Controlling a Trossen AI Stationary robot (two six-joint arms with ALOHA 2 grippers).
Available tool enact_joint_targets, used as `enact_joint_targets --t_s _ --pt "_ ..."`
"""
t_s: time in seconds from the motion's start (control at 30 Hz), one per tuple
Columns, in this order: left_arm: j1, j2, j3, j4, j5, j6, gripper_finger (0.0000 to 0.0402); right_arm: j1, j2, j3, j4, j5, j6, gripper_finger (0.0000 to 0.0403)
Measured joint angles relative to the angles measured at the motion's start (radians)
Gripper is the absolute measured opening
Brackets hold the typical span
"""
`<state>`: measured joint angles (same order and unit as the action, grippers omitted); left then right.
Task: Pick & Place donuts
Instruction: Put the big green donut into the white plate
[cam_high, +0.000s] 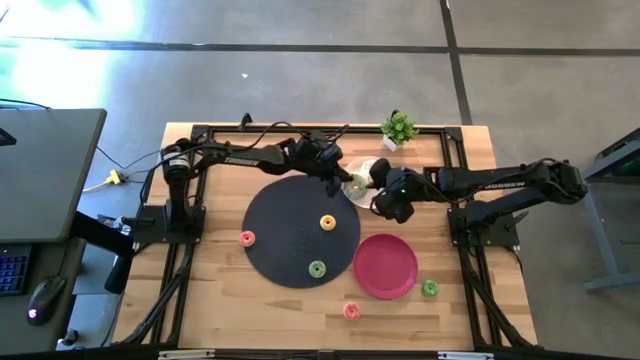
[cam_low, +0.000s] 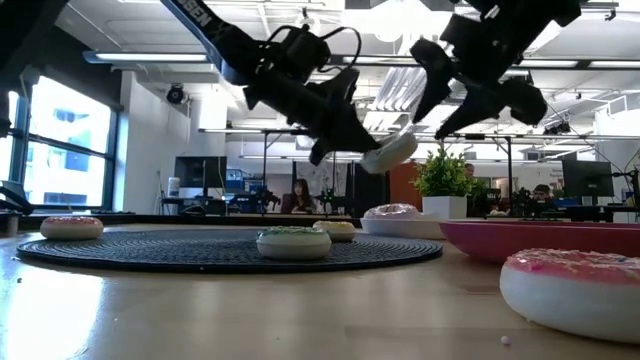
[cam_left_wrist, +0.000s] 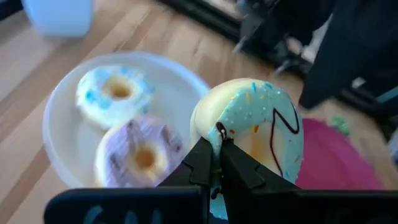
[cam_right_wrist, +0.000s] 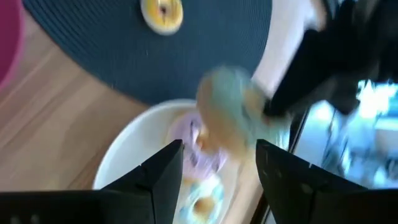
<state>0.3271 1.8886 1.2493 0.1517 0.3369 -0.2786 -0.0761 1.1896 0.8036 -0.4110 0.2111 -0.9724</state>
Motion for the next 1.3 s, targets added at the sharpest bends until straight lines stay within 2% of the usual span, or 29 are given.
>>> enact_joint_targets --t_s 0.13,0.3,0.4,0.57,0.7,1.0,1.13,1.3 --pt "0.0 0.001 0.038 -0.028 0.05 -0.02 0.0011 0.0 0.0 0.0 0.044 -0.063 -0.061 0.0192" --pt "0.002 0.001 0.072 -0.038 0.139 -0.067 0.0011 0.0 0.0 0.0 0.082 -0.056 -0.112 0.0192" --pt "0.001 0.001 0.085 -0.051 0.157 -0.067 0.0011 0.0 0.0 -0.001 0.128 -0.062 -0.17 0.0191" --pt "0.001 0.001 0.085 -0.056 0.193 -0.067 0.0012 0.001 0.0 -0.001 0.142 -0.074 -0.249 0.0165" --pt "-0.001 0.001 0.085 -0.054 0.123 -0.065 0.0018 -0.001 0.0 -0.001 0.135 -0.091 -0.232 0.0119" --pt "-0.007 0.001 0.084 -0.045 0.106 0.015 0.0058 -0.004 0.0 -0.001 0.089 -0.079 -0.129 0.003" --pt "-0.007 0.001 0.084 -0.044 0.094 0.021 0.0078 -0.004 0.0 -0.001 0.089 -0.104 -0.1 0.0017" --pt "-0.007 0.001 0.084 -0.045 0.09 0.023 0.0097 -0.003 0.0 -0.001 0.085 -0.109 0.007 0.0024"
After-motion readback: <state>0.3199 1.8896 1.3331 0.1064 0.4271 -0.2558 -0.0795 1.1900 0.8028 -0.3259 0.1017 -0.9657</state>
